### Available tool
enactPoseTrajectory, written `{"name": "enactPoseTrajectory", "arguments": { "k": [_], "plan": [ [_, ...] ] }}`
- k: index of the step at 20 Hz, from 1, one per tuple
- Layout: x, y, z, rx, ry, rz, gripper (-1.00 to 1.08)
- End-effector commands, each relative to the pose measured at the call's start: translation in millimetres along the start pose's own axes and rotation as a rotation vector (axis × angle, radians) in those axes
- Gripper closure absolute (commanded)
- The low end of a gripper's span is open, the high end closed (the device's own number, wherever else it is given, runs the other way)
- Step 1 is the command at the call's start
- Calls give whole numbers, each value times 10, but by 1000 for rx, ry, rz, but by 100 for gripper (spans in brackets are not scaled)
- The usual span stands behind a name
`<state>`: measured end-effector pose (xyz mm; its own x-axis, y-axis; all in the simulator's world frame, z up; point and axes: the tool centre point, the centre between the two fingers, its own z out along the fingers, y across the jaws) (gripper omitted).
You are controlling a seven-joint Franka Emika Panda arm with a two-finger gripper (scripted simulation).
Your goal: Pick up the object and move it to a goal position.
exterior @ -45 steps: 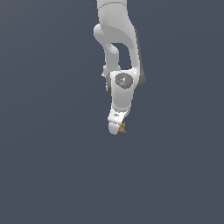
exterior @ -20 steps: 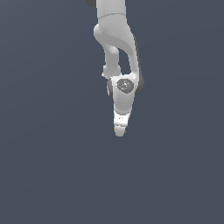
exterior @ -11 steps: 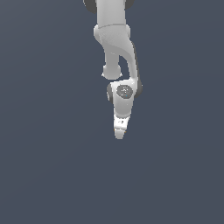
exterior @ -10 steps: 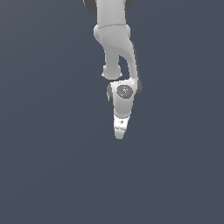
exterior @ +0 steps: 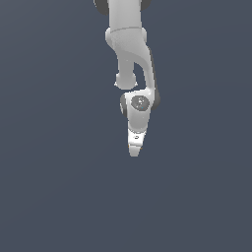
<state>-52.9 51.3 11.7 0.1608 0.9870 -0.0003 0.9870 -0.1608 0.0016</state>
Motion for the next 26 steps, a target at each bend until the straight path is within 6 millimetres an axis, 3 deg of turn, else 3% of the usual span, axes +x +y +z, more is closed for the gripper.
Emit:
{"name": "enactPoseTrajectory", "arguments": {
  "k": [1,6,12,26],
  "plan": [
    [-1,1,-2,0,0,0,108],
    [-79,40,-110,0,0,0,108],
    [-313,158,-438,0,0,-1,108],
    [-1211,637,-1728,1,4,-3,108]
  ]
}}
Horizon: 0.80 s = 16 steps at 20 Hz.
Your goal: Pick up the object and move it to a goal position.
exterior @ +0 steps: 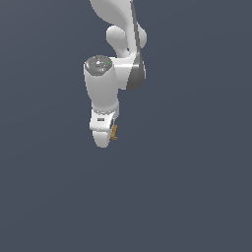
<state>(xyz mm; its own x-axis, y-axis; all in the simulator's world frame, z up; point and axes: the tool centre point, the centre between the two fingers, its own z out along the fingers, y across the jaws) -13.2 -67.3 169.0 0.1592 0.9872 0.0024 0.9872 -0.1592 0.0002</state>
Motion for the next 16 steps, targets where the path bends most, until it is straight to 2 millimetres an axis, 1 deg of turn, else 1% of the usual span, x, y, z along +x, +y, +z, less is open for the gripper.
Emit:
{"name": "enactPoseTrajectory", "arguments": {
  "k": [1,6,9,12,16],
  "plan": [
    [-172,91,-255,0,1,-1,108],
    [-501,278,-726,0,1,-1,108],
    [-666,375,-956,0,0,0,108],
    [-795,454,-1137,0,-1,0,108],
    [-919,535,-1310,0,-2,1,108]
  ]
}}
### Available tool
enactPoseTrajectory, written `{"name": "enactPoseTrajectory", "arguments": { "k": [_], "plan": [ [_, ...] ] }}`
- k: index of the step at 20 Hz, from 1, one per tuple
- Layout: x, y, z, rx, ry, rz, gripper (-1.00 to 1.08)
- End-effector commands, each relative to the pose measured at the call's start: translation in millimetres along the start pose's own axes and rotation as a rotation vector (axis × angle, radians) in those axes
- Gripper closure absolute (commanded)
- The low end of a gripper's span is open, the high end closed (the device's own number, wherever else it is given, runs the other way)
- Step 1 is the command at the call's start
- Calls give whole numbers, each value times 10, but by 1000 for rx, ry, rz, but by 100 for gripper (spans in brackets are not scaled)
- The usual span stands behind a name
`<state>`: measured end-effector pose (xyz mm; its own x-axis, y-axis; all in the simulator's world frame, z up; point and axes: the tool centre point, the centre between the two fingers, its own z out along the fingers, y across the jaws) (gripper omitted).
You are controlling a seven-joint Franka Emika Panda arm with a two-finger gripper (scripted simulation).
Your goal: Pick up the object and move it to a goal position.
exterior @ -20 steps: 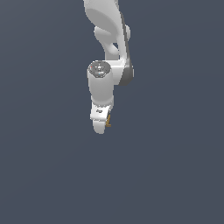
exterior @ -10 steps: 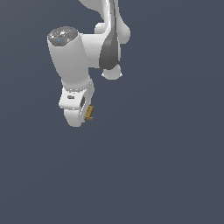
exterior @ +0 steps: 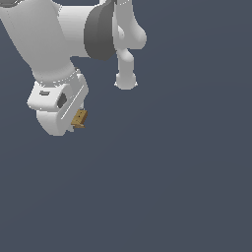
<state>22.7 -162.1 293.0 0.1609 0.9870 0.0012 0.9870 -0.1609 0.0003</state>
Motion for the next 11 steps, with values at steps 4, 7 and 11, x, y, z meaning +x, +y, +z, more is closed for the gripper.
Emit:
{"name": "enactPoseTrajectory", "arguments": {
  "k": [4,7,11],
  "plan": [
    [-119,83,-174,0,-1,0,108],
    [-151,108,-218,0,-1,0,108],
    [-165,120,-238,0,-1,0,108]
  ]
}}
